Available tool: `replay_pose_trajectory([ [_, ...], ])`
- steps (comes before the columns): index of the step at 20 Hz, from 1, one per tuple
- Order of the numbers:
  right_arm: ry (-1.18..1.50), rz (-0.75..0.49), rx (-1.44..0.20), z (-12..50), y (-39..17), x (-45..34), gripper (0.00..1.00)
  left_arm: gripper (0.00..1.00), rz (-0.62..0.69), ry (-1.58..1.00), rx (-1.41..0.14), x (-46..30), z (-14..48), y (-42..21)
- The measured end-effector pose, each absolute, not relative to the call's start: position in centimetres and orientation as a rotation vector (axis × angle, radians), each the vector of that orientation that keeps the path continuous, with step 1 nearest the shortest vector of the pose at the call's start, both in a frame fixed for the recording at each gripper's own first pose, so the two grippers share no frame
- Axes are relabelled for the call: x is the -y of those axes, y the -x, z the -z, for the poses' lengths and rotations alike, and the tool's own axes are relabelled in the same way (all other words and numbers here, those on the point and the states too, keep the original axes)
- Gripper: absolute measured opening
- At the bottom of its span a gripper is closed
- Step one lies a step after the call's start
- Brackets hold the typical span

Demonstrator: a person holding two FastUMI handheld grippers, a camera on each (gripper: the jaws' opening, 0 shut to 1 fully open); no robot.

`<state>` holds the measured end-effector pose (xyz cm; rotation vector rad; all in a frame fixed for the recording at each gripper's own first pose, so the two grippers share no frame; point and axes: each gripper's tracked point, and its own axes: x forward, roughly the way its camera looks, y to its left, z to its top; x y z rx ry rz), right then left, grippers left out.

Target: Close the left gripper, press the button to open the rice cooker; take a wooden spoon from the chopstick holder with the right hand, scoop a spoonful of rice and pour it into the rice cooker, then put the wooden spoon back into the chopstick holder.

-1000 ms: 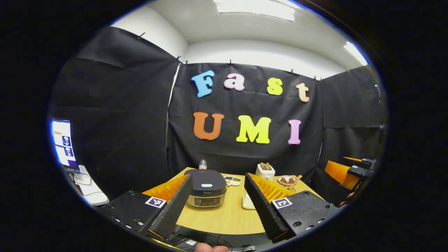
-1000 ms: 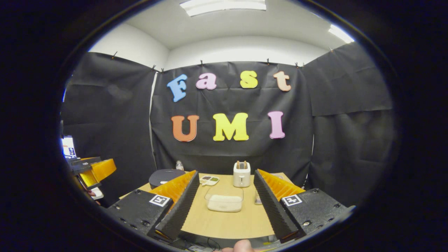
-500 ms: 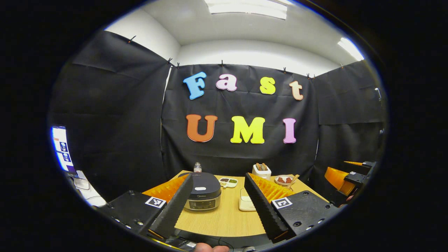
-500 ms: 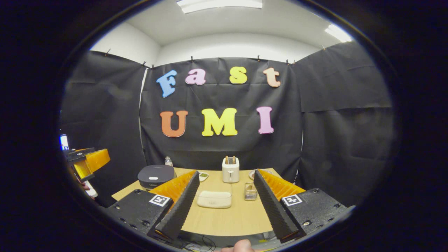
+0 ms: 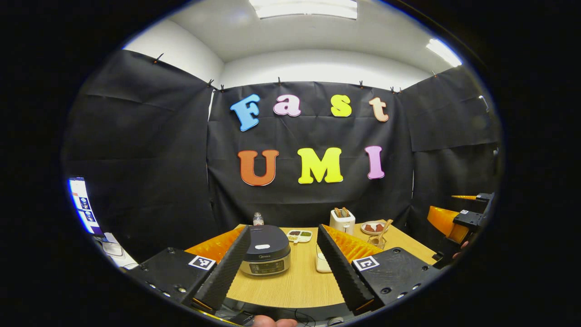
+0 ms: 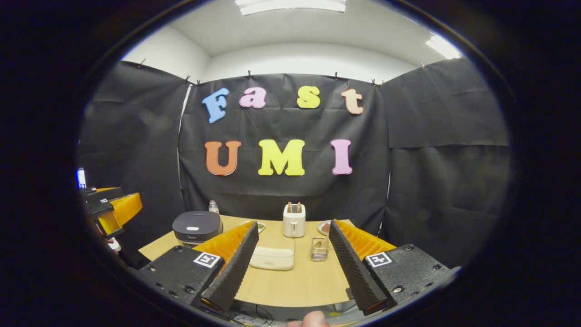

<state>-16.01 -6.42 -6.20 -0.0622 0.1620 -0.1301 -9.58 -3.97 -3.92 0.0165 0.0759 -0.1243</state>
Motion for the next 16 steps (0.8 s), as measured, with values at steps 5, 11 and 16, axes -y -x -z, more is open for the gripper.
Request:
replay_pose_trajectory([
  [5,0.059,0.139,-0.178,6.8,15.9,6.4,1.0,0.95,0.123,-0.013,-0.071,3.9,4.2,9.1],
  [11,0.061,0.143,-0.175,6.8,15.8,6.2,0.97,0.95,0.108,-0.011,-0.084,3.3,4.8,8.8],
  [16,0.063,0.132,-0.179,6.9,15.8,5.6,1.0,0.95,0.103,-0.018,-0.093,3.2,5.2,9.0],
])
